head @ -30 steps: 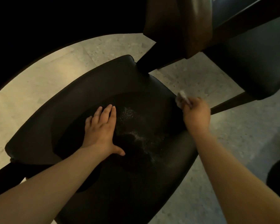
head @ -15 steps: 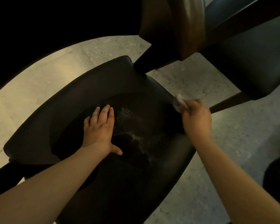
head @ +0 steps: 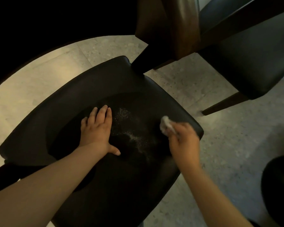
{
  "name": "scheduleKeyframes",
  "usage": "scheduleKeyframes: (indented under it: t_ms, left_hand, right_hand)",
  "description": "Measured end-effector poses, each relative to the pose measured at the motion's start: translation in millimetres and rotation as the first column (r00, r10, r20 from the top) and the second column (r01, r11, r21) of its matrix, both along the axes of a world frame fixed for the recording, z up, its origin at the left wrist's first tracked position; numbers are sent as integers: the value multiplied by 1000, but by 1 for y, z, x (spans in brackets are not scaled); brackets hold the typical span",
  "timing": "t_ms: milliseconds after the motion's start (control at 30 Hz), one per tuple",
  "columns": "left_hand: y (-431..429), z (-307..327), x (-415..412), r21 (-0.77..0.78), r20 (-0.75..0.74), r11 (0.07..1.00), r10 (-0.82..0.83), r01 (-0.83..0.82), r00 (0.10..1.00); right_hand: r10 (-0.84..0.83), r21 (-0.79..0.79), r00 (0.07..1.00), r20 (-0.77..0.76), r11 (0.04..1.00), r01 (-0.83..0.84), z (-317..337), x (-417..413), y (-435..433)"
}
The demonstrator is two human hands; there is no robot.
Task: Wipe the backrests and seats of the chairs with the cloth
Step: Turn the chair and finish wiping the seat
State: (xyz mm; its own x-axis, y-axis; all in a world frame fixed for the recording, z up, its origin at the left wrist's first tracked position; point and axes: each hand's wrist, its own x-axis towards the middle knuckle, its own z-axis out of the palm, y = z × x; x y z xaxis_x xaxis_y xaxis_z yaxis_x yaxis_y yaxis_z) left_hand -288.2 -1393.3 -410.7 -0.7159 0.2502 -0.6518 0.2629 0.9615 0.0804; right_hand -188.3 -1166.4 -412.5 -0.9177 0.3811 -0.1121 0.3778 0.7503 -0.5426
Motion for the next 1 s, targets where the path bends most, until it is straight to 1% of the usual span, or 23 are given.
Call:
scheduleKeyframes:
  t_ms: [67,100,167,233,333,433,500,567,633,700,767,800,867,933,1000]
  left_hand:
    - [0,-1,0,-5,-6,1000,1,-1,1000]
    - [0,-1,0,-7,-12,1000,2,-2,1000]
    - [-1,-2,0,-9,-13,1000,0,0,1000]
    - [0,-2,1,-16,-13,1000,0,-1,1000]
    - [2,-2,0,-21,-14,1000,1,-2,1000]
    - [2,-1,1,-24,-15,1000,0,0,1000]
    - [1,-1,1,-25,-17,1000,-9,9,1000]
    - [1,0,1,-24,-20,1000,-14,14,1000]
    - [2,0,1,-22,-18,1000,-12,11,1000]
    - [2,0,1,-22,-19,1000,-5,5,1000]
    - [3,0,1,-26,-22,1000,-3,3,1000]
    - [3,-1,1,-27,-22,1000,-5,5,1000]
    - [2,-1,1,-28,-24,1000,-6,6,1000]
    - [2,-2,2,-27,-26,1000,-9,8,1000]
    - [2,-2,2,-26,-24,1000,-12,11,1000]
  right_hand:
    - [-76,97,997,-19,992,78,-4,-23,23]
    - [-124,120,992,1,985,123,-8,-34,34]
    - [-198,113,976,88,976,187,-17,-45,43]
    - [-218,127,970,107,971,204,-23,-39,35]
    - [-130,150,989,67,982,119,-21,-6,7]
    - [10,36,997,75,999,-13,-10,29,-11]
    - [14,10,999,47,1000,-14,-3,33,-2]
    - [-70,68,997,39,995,67,-4,20,20]
    - [-192,99,980,60,978,186,-8,-3,48]
    - [-273,61,958,91,961,268,-14,-22,63]
    - [-319,33,943,91,948,317,-20,-24,57]
    - [-321,48,944,75,947,318,-21,-17,49]
    - [-265,72,964,30,962,262,-21,8,27]
    - [-168,39,985,28,985,167,-19,37,8]
    - [-107,-29,993,48,994,108,-14,56,-3]
